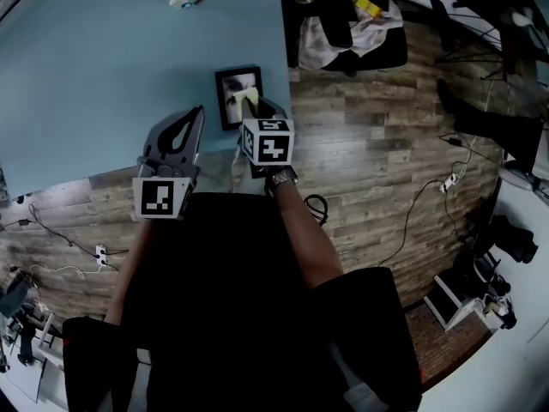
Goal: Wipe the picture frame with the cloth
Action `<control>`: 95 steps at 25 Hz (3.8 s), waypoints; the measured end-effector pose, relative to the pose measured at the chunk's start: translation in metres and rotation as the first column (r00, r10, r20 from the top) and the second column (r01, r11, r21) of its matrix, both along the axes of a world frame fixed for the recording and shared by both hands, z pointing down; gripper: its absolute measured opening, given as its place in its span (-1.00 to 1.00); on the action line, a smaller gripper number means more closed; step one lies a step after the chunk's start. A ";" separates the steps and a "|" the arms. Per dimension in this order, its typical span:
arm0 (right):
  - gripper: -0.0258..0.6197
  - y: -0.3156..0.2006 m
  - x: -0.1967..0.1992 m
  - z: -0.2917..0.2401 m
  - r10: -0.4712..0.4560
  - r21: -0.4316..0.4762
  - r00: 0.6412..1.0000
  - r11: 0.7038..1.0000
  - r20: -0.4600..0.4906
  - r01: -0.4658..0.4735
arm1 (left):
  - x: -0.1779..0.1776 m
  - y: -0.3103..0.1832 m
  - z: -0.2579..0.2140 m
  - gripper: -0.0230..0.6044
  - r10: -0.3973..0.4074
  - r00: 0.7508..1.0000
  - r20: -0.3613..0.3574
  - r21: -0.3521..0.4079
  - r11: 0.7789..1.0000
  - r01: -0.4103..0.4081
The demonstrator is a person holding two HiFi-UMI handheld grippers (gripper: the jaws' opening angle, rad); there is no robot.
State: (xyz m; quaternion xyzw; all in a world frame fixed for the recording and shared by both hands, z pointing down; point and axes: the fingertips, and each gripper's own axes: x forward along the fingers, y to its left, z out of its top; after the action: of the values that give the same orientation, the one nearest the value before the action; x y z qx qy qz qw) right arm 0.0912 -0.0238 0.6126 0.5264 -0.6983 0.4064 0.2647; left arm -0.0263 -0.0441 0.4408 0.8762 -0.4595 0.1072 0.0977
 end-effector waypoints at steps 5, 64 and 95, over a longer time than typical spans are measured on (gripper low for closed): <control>-0.74 0.002 -0.022 0.003 -0.052 -0.009 0.999 0.999 0.017 0.052 | -0.010 0.004 0.002 -0.94 -0.025 1.000 0.011 -0.008 1.000 0.025; -0.74 0.006 -0.010 0.021 -0.060 -0.056 0.998 0.997 0.007 0.060 | 0.014 -0.005 0.007 -0.94 0.035 0.999 0.015 -0.023 0.999 -0.034; -0.74 0.012 0.043 0.017 0.075 -0.044 0.997 0.996 -0.015 -0.075 | 0.046 -0.002 0.004 -0.94 0.108 0.994 0.008 -0.022 0.994 -0.108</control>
State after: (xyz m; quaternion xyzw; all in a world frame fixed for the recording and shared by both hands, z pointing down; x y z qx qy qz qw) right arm 0.1341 -0.0121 0.6295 0.5491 -0.6671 0.4277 0.2657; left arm 0.0201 -0.0461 0.4452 0.8982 -0.4108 0.1214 0.0988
